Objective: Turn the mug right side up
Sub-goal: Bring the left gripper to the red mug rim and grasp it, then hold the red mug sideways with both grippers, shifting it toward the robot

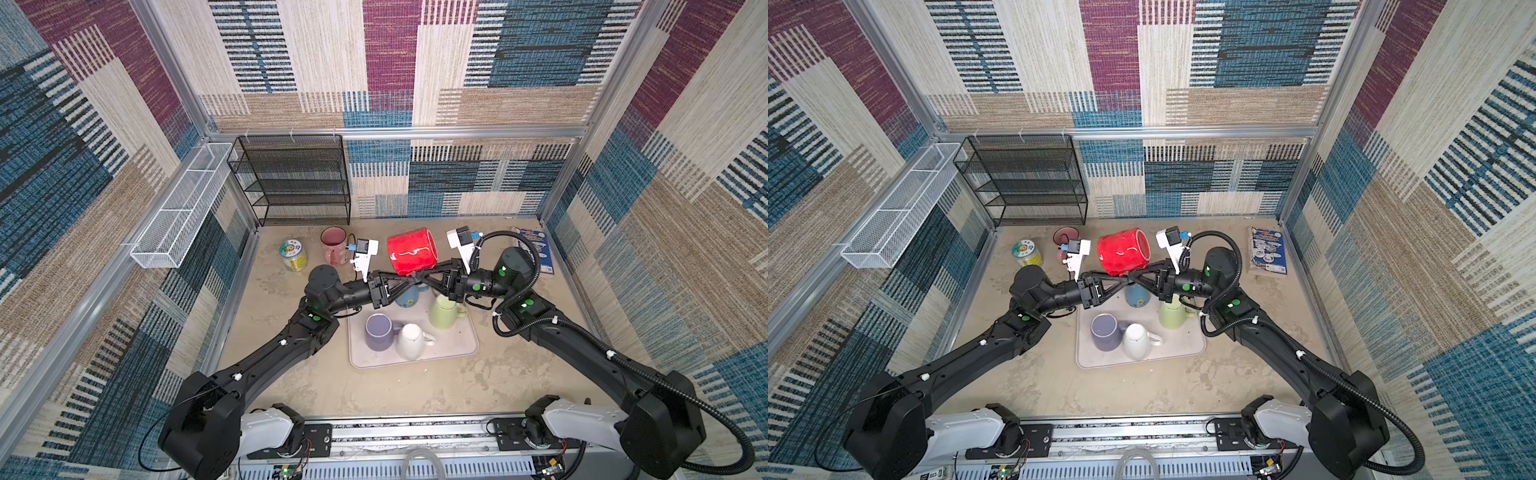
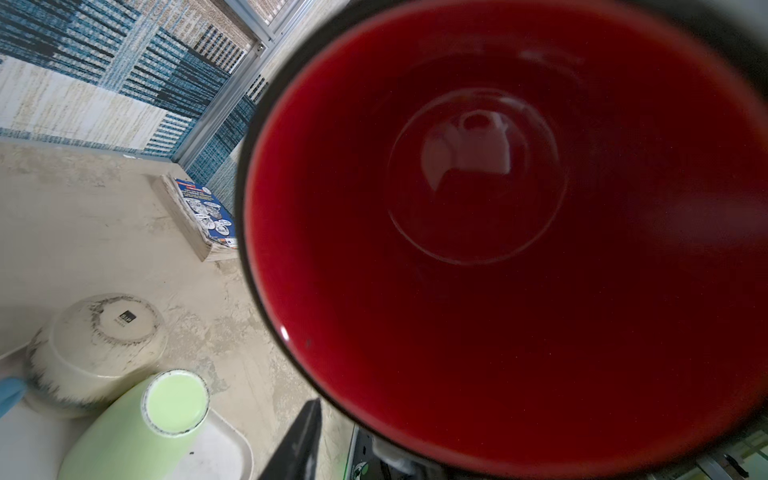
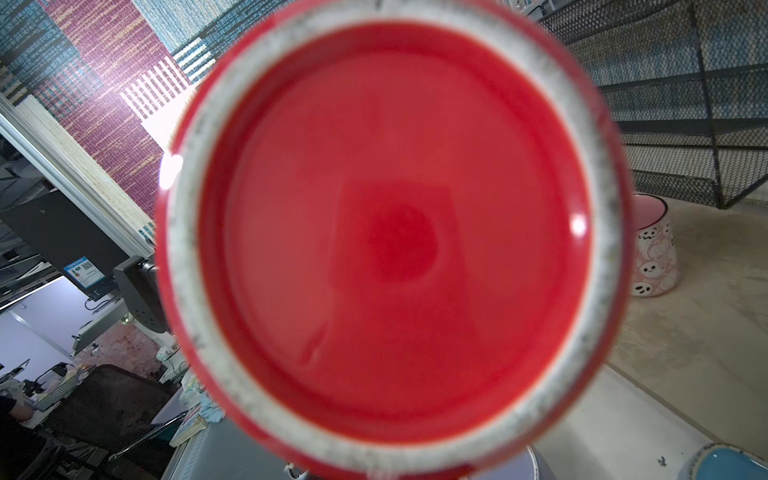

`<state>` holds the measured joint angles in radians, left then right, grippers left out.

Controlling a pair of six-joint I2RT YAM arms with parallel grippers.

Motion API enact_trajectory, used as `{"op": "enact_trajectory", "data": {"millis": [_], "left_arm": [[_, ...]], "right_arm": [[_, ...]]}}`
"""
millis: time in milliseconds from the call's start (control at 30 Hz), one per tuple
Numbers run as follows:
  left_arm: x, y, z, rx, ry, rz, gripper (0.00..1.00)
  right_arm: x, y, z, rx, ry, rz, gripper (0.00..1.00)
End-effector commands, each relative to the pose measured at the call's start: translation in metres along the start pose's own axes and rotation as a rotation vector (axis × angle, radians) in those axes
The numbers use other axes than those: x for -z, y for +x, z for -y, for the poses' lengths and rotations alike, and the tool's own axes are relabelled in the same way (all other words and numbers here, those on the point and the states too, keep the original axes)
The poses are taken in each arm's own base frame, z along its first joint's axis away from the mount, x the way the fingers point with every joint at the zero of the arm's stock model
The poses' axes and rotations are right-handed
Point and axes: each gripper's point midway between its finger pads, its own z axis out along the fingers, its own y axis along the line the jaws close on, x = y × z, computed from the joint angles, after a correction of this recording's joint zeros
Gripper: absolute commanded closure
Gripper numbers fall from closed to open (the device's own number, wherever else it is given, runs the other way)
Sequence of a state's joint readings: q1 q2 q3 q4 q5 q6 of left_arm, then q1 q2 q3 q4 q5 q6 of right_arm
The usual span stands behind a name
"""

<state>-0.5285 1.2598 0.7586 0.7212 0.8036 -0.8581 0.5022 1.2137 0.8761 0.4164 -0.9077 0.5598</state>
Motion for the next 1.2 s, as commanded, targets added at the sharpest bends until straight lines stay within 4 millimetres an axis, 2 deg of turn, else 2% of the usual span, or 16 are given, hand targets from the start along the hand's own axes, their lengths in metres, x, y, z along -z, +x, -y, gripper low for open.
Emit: {"op": "enact_trajectory", "data": {"millis": [0,233,567,900,967,1067,1167], "left_arm": [[-0.001,-0.019,0.011,-0.043,0.033,0.071,0.64],[-0.002,-0.024,0.013,-0.052,0.036,0.089,0.78],[-0.005,-0.023,0.012,-0.046,0.049,0.091,1.0],[-0.005,-0.023,0.011,-0.044,0.055,0.101,1.0],[-0.003,-0.02,0.005,-0.037,0.027,0.102,1.0],[0.0,-0.01,0.002,-0.038,0.037,0.101,1.0],[0.007,0.001,-0.011,-0.02,-0.008,0.123,1.0]], "right_arm": [[0.0,0.001,-0.021,0.034,-0.115,-0.023,1.0],[0.0,0.016,-0.012,0.004,-0.117,-0.034,1.0],[-0.003,0.02,-0.008,-0.003,-0.126,-0.05,1.0],[-0.008,0.024,0.007,-0.005,-0.084,-0.064,0.98],[-0.009,0.026,0.012,-0.006,-0.065,-0.072,0.95],[-0.01,0.035,0.023,-0.024,-0.038,-0.085,0.95],[-0.011,0.045,0.032,-0.046,-0.024,-0.093,0.95]]}}
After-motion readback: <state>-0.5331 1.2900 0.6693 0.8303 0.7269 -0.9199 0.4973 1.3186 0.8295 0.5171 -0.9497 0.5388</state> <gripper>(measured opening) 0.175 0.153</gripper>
